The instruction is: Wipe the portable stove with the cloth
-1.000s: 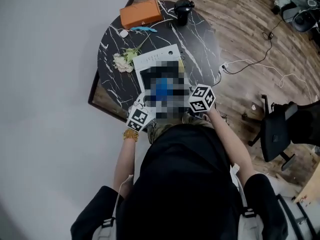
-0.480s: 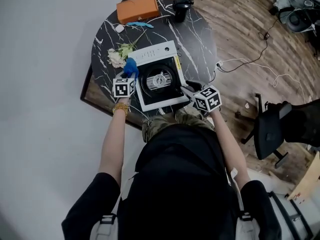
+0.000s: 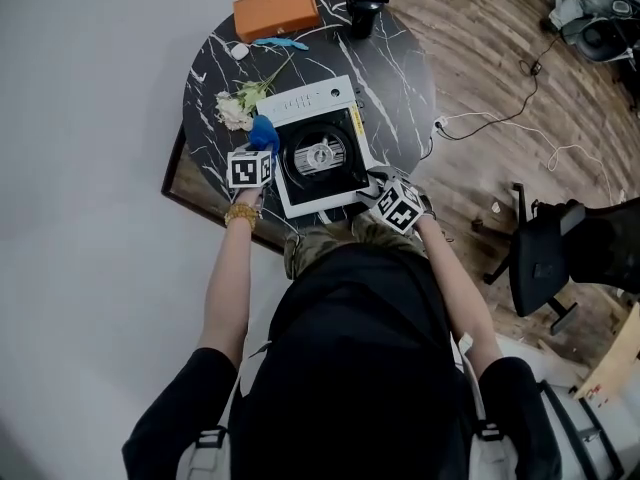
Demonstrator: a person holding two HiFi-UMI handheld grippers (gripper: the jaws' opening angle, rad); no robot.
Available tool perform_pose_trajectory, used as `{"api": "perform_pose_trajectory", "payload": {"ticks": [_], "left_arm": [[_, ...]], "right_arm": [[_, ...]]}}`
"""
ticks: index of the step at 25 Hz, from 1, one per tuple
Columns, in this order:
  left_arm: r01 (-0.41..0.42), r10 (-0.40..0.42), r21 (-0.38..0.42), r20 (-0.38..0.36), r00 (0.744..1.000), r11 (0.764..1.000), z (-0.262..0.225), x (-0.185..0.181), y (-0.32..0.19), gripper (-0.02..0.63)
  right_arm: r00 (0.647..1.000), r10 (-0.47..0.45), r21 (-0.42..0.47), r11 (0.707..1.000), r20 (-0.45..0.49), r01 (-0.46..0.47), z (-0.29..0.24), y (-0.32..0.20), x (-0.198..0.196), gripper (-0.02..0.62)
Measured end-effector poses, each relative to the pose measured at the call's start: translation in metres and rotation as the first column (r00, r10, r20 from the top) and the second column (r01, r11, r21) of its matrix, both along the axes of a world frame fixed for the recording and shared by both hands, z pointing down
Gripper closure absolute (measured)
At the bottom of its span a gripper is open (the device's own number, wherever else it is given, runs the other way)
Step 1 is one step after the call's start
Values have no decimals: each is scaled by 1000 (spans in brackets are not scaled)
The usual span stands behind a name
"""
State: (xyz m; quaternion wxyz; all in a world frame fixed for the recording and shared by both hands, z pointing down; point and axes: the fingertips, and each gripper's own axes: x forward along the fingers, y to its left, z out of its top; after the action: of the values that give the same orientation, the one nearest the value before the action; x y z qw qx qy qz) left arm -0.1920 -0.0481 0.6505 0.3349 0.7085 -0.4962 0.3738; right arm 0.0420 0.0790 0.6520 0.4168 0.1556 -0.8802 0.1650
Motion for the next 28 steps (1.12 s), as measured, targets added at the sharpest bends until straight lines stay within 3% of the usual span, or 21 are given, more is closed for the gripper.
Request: {"api": "perform_pose_trajectory", "payload": {"ticks": [4,21,28], "left_arm": [[-29,29,-5,14,999,1000,1,2,16,537],[-149,156,-101,66,986,984,2,26,114,538],[-153,161,-119,61,985,981,2,30,150,538]], "right_arm": [[998,-51,72,996,-27,52,4,1,-2,385],[994,-99,71,992,-46,102,4,3,-1,382],[997,-56,90,994,-43,60,3,0,-7,374]]}}
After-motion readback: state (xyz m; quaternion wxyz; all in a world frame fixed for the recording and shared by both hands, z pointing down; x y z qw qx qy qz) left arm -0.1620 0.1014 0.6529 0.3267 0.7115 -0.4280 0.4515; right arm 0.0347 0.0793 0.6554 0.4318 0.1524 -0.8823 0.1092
